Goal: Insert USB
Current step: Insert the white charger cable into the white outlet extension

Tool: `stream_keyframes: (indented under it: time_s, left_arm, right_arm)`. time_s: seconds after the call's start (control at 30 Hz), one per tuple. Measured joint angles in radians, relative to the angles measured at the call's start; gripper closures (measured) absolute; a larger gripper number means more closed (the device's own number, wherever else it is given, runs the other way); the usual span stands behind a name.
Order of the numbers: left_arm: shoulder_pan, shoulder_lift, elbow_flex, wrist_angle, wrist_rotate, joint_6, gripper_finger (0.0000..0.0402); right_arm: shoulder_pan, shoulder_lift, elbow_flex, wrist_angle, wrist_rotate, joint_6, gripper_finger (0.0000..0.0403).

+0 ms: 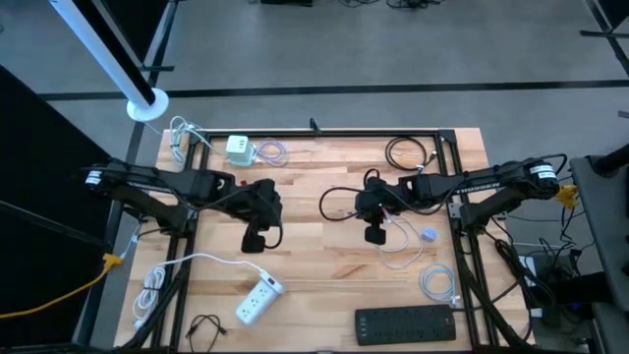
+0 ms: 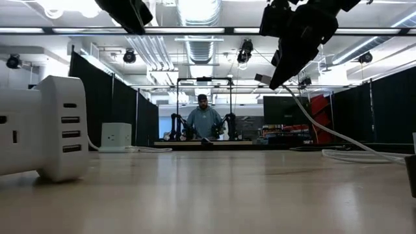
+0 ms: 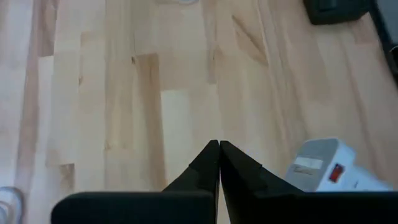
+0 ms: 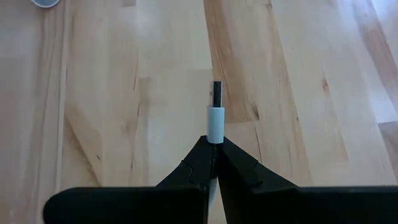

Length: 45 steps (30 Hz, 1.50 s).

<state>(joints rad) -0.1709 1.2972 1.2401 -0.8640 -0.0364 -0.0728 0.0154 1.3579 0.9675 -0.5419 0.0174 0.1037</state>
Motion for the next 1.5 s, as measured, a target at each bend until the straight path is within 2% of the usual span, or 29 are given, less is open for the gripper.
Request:
stream_keyframes:
  time_s: [0.23,0.47,0.77,1.2,1.5]
  left_arm:
    - [-0.18,0.029,0.08,-0.009,0.026,-0.075,0.0401]
    - [-0.297,0.186,0.068,0.001,0.112,-0.06,0.0401]
    - [-0.312,0.338,0.066,0.006,0.106,0.069,0.0401]
    - [-0.312,0.341,-0.033,0.012,0.097,0.091,0.0401]
    - [-0.29,0.335,-0.077,0.08,0.075,0.116,0.0401]
  right_arm:
    - [0.0,0.0,-0.007,0.001,0.0,0.008,0.0401]
    - [0.0,0.0,-0.012,0.006,0.008,0.027,0.0401]
    - [0.0,0.0,-0.013,0.006,0.004,0.073,0.0401]
    - [0.002,0.0,-0.013,0.005,-0.002,0.082,0.0402]
    - [0.003,0.0,-0.013,0.004,-0.002,0.091,0.0402]
